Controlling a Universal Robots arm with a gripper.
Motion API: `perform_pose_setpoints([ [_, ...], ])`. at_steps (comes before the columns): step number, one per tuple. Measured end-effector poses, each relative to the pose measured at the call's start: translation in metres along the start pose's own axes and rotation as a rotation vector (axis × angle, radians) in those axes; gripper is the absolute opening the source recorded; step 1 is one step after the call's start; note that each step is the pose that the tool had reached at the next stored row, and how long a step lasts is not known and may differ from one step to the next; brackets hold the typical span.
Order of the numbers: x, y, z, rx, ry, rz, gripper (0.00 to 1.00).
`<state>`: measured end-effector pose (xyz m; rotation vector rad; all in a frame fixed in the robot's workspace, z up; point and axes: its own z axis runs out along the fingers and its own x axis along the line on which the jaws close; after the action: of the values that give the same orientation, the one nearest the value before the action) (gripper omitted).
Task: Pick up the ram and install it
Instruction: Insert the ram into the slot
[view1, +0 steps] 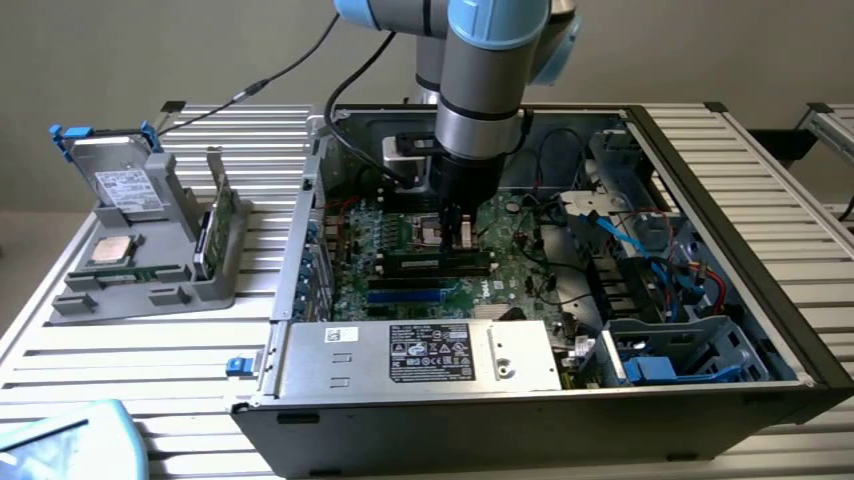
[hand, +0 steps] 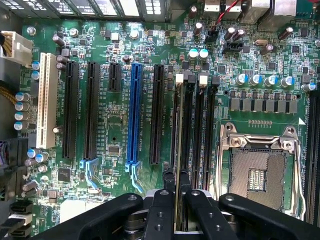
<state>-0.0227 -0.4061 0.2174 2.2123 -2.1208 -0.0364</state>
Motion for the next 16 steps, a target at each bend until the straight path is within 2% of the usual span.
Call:
perform_pose_setpoints([
  [6, 0.0001, 0.0003, -0.0045, -0.0043, -0.0006, 0.0, 0.14],
  [16, 0.0002, -0.0001, -0.0049, -0.0123, -0.0005, -0.001, 0.14],
])
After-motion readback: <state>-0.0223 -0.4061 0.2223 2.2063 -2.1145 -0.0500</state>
